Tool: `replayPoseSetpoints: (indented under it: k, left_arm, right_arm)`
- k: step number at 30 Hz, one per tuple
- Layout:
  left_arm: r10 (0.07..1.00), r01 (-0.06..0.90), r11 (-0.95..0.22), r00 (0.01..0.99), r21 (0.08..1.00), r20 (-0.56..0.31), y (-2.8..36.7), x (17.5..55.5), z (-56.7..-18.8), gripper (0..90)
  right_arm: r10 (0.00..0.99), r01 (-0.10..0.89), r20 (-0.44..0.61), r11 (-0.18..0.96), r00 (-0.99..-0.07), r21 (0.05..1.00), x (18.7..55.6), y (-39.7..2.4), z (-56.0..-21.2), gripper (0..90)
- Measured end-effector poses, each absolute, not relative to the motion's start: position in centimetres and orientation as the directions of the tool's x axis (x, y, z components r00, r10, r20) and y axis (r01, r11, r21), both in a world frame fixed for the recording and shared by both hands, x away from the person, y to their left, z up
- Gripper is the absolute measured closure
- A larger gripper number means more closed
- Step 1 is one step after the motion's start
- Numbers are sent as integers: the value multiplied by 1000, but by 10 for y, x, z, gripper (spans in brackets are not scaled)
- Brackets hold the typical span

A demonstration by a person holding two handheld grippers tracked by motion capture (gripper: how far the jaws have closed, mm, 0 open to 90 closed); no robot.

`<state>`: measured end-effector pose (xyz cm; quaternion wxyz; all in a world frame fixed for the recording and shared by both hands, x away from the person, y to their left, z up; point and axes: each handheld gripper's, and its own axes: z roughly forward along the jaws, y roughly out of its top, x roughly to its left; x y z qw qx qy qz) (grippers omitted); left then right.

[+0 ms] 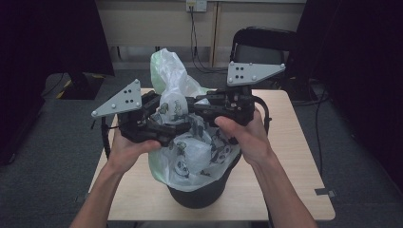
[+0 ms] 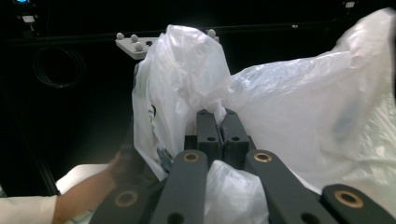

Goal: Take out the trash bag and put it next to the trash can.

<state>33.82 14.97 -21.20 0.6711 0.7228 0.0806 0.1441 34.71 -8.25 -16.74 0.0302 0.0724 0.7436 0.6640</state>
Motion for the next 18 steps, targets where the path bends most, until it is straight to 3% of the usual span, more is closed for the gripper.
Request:
replayPoseSetpoints:
  k: [1, 2, 4, 5, 6, 7, 9, 10, 11, 15, 18]
  left_arm:
    - [269, -100, -94, 955, 991, 122, 147, 339, -214, 550]
    - [252, -103, -91, 960, 991, 123, 146, 339, -215, 655]
    - [259, -100, -93, 958, 991, 122, 146, 339, -216, 791]
    - [265, -99, -90, 957, 991, 119, 146, 339, -216, 791]
    - [264, -93, -82, 958, 992, 112, 147, 340, -216, 827]
    - [268, -90, -85, 957, 992, 110, 149, 341, -215, 830]
    - [283, -84, -91, 953, 992, 106, 154, 342, -214, 830]
    - [298, -76, -81, 950, 994, 97, 157, 342, -213, 830]
    - [320, -71, -81, 943, 994, 93, 160, 343, -212, 830]
    - [377, -43, -50, 924, 998, 58, 174, 351, -207, 829]
    - [388, -22, -28, 921, 999, 31, 180, 356, -205, 827]
  right_arm:
    - [141, 74, 55, 128, -988, 989, 348, -79, -171, 893]
    - [144, 75, 56, 130, -988, 989, 349, -78, -172, 873]
    - [150, 91, 75, 107, -986, 990, 349, -80, -173, 687]
    - [150, 91, 75, 107, -986, 990, 349, -80, -173, 687]
    - [194, 75, 57, 88, -979, 993, 348, -83, -172, 452]
    - [224, 75, 54, 84, -973, 994, 347, -85, -171, 342]
    - [249, 81, 58, 81, -967, 993, 347, -92, -169, 235]
    - [249, 81, 58, 81, -967, 993, 347, -92, -169, 235]
    - [237, 103, 86, 64, -968, 993, 347, -99, -168, 153]
    - [236, 89, 68, 77, -969, 993, 344, -104, -168, 153]
    - [296, 54, 9, 146, -955, 988, 344, -95, -178, 149]
